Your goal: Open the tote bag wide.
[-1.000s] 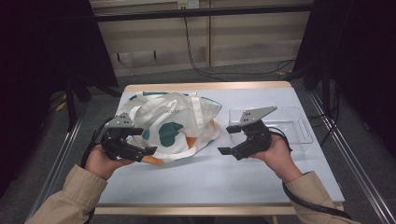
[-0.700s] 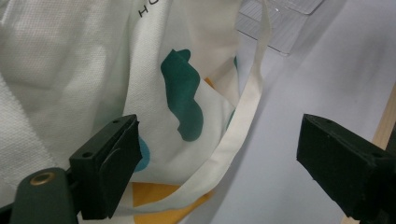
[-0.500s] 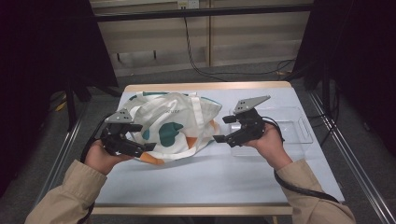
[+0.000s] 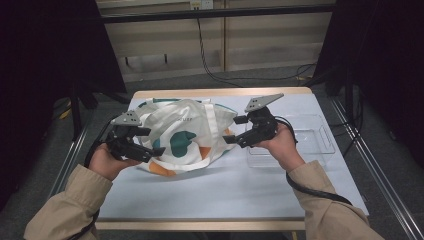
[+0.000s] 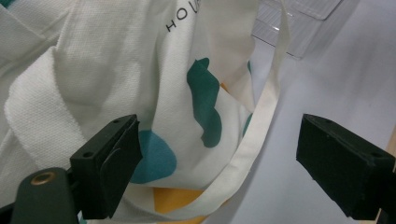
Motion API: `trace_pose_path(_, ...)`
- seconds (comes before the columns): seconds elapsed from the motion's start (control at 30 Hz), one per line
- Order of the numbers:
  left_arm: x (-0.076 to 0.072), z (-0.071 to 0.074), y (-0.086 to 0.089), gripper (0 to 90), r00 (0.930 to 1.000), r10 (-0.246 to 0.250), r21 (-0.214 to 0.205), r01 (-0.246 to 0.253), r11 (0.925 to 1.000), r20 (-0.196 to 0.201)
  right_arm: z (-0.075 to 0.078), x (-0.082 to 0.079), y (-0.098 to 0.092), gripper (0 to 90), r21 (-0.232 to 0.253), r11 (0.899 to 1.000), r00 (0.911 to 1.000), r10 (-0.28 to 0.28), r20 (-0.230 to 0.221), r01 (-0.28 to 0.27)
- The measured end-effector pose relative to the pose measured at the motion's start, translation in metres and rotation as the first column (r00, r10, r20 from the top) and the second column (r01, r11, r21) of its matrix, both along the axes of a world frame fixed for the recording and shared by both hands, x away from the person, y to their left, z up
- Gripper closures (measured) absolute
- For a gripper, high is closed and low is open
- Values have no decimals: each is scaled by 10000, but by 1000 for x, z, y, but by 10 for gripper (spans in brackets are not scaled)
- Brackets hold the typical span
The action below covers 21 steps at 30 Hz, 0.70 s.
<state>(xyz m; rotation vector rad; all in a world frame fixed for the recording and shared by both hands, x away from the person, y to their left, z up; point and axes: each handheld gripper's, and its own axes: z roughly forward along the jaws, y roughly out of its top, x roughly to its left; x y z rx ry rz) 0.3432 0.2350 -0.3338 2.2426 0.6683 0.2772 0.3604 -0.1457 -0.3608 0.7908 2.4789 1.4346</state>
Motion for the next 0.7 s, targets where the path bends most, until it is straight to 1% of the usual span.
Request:
trace_pose_path(0.07,2,-1,0,138,10000,30,-15,-30,10000,-61,1,2,1,173,17,10000,10000,70,59,-71)
trace_pose_path(0.17,3,0,0,138,10000,-22,28,22,10000,-26,5,6,5,167,-163,9998,9998,65,186,-62)
trace_pose_path(0.27,3,0,0,138,10000,-47,7,47,10000,-32,7,9,7,162,-115,9999,9996,55,292,-51)
trace_pose_path(0.3,4,-1,1,138,10000,-33,69,33,10000,-22,7,11,8,158,-120,9999,9995,1,310,3)
trace_pose_path(0.37,4,-2,1,139,10000,-15,36,15,10000,-61,7,14,11,155,-132,9999,9995,-41,322,45)
trace_pose_path(0.4,5,-2,1,139,10000,-28,85,28,10000,-23,6,15,11,153,-156,9999,9993,-69,356,75)
trace_pose_path(0.47,6,-1,2,142,10000,-75,38,75,10000,-18,6,18,13,147,-146,9998,9993,-89,355,95)
trace_pose_path(0.57,6,-1,1,144,10000,-97,31,97,9999,0,4,23,16,140,-257,9996,9990,-70,451,81)
trace_pose_path(0.6,7,-1,1,145,9999,-119,57,119,9999,21,4,26,18,136,-302,9995,9987,-84,509,99)
trace_pose_path(0.63,7,0,1,145,9999,-115,139,115,9998,26,4,26,18,136,-302,9995,9987,-84,509,99)
trace_pose_path(0.67,8,0,1,145,9999,-151,175,151,9997,17,7,31,20,136,-235,9997,9983,-106,566,119)
trace_pose_path(0.7,8,0,1,145,9999,-167,177,167,9997,6,7,31,20,136,-235,9997,9983,-106,566,119)
